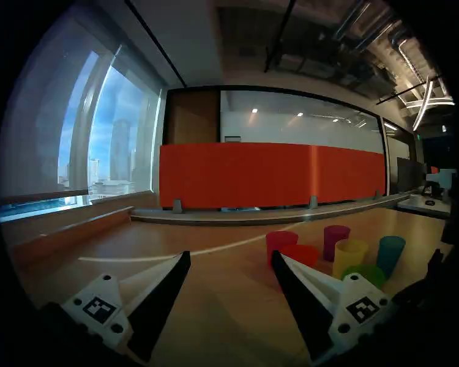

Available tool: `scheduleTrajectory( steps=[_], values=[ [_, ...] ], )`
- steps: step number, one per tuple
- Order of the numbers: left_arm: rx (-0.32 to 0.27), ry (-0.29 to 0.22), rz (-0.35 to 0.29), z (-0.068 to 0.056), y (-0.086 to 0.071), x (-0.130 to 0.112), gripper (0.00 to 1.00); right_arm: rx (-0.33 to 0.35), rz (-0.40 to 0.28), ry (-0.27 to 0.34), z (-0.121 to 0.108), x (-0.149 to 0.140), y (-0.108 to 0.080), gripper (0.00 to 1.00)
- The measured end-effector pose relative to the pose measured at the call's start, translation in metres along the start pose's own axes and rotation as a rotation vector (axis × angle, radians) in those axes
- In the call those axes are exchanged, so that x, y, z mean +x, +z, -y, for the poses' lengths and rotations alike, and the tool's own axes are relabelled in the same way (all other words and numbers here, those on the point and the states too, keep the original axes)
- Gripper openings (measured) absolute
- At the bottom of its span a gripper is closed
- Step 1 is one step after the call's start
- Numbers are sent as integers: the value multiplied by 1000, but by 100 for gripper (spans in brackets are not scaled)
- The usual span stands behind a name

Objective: Pour water

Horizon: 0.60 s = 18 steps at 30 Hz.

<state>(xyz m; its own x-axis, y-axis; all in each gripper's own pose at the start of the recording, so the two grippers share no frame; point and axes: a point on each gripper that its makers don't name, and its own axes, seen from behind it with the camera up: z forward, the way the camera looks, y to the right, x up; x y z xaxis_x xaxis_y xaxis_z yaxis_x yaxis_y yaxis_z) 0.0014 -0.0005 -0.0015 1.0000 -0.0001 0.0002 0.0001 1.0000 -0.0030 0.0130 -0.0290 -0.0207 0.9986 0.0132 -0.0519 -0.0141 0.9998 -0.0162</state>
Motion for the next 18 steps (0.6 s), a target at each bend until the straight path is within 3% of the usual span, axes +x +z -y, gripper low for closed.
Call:
scheduleTrajectory(
  steps=[6, 18],
  values=[
    [0, 0, 0, 0, 0, 0, 98, -14, -14, -32, -1, -12, -3, 100],
    [0, 0, 0, -1, 0, 0, 98, -26, -30, -2, 0, -26, 7, 100]
  ],
)
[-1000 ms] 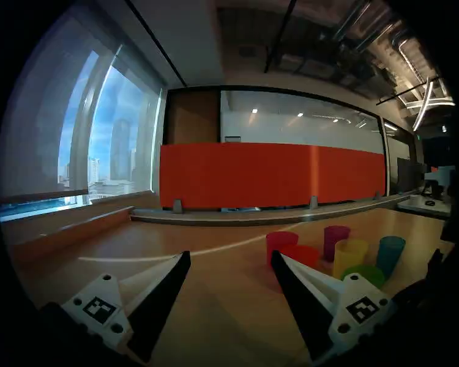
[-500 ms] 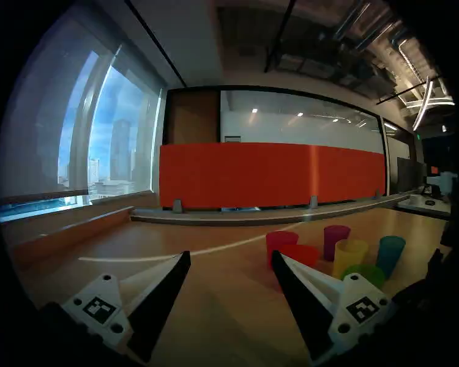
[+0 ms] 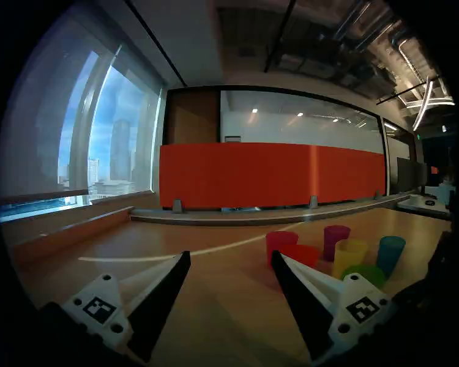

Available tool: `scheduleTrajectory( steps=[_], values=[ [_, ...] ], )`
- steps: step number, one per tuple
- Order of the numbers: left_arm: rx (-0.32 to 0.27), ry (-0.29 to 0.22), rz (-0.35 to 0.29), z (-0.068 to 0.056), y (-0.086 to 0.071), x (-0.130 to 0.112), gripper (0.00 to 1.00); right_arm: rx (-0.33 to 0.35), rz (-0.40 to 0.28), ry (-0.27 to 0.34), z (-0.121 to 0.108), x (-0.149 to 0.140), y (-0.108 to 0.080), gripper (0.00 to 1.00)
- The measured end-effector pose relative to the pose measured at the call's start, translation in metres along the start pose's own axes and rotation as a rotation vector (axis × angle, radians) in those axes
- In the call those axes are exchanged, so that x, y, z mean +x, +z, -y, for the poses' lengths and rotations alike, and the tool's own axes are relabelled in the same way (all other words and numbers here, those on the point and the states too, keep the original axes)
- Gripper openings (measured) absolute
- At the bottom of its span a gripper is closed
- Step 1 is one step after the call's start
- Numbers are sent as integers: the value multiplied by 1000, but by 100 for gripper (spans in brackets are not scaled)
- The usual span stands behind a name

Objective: Pour water

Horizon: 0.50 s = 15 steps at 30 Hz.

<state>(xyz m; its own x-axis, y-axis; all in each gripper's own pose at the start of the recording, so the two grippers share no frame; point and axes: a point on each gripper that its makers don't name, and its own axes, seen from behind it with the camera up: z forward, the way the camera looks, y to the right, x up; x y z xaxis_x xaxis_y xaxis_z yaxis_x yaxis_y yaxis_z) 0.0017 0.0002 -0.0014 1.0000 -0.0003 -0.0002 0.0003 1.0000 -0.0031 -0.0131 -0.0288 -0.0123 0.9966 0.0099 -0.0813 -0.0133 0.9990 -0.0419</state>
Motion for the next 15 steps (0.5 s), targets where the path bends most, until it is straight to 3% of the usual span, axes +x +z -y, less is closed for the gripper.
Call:
scheduleTrajectory(
  steps=[15],
  values=[
    [0, 0, 0, 1, 0, 0, 98, -3, -1, -10, -4, -14, 14, 100]
  ],
)
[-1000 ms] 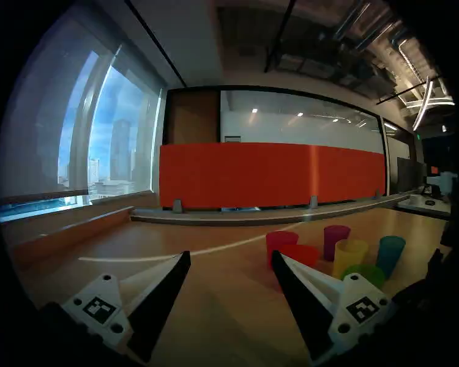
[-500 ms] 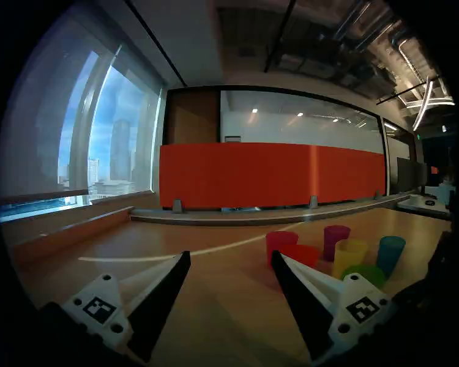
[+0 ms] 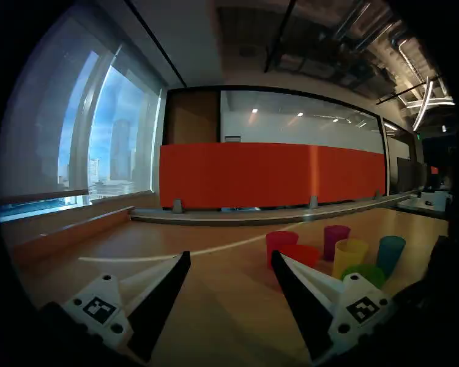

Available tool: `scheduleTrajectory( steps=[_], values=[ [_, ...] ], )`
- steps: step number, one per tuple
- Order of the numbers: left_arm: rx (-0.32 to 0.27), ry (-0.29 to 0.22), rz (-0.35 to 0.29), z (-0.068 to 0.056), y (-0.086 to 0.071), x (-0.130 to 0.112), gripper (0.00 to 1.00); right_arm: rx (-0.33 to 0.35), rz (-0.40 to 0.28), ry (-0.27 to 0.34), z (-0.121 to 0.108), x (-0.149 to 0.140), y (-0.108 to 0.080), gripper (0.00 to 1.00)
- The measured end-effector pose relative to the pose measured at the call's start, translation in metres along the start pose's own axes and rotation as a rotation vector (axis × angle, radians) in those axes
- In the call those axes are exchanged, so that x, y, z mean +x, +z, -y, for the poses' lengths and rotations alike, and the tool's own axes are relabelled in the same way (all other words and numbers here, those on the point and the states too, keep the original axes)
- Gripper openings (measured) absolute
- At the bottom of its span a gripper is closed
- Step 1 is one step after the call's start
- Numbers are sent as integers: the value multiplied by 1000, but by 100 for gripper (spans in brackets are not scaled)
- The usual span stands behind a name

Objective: Pour water

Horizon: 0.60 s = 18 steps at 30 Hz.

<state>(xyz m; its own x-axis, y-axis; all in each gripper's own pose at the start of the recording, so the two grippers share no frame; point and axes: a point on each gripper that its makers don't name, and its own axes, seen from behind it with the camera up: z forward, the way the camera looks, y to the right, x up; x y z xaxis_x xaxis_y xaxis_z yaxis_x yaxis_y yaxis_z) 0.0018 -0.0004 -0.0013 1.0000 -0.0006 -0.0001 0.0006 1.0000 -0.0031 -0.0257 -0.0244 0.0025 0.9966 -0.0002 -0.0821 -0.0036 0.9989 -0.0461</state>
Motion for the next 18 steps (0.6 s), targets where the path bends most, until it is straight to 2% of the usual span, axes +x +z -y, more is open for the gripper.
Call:
scheduleTrajectory(
  steps=[9, 18],
  values=[
    [0, 0, 0, 0, 0, 0, 98, -7, 13, 21, -8, -3, 8, 100],
    [0, 0, 0, 0, 0, -1, 98, -12, 38, 28, -17, -22, 1, 100]
  ],
)
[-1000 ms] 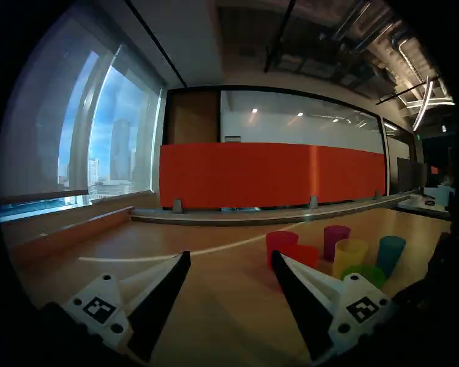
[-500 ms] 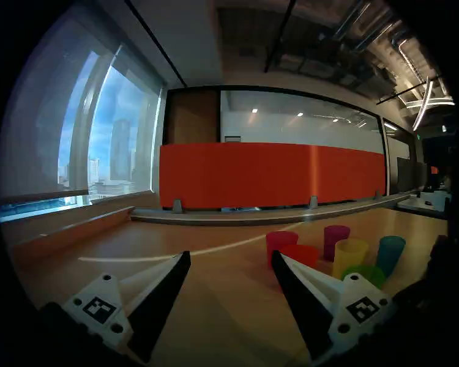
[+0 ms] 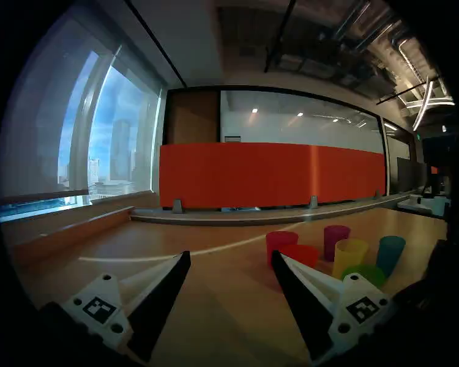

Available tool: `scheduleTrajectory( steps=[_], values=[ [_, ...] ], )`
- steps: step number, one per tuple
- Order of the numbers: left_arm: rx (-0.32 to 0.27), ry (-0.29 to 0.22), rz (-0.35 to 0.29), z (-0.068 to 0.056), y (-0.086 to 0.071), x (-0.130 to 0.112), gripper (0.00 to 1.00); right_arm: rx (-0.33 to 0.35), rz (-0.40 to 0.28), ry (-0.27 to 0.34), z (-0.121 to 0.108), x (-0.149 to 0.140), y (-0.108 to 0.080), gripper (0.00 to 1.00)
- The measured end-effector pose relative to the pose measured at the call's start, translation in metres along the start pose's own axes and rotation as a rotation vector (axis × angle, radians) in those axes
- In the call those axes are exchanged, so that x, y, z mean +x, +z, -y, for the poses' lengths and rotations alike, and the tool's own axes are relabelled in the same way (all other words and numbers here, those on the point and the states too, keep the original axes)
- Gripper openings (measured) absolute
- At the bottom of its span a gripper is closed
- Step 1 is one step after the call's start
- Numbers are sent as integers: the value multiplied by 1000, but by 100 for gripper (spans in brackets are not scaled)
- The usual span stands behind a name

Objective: Pour water

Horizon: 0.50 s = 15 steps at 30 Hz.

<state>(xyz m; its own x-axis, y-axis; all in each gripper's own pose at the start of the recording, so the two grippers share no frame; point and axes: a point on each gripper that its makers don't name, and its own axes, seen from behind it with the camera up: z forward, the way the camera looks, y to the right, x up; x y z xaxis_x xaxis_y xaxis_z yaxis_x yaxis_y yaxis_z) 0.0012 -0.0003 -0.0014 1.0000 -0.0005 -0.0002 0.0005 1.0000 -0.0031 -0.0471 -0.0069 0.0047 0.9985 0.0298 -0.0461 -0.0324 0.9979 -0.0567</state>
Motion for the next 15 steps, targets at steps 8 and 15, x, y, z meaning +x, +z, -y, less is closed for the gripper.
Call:
scheduleTrajectory(
  steps=[8, 15],
  values=[
    [0, 0, 0, 0, 0, 0, 98, 5, 5, 7, -4, -6, -5, 100],
    [0, 0, 0, 0, 0, 1, 98, 8, 6, 5, -4, -9, -5, 100]
  ],
)
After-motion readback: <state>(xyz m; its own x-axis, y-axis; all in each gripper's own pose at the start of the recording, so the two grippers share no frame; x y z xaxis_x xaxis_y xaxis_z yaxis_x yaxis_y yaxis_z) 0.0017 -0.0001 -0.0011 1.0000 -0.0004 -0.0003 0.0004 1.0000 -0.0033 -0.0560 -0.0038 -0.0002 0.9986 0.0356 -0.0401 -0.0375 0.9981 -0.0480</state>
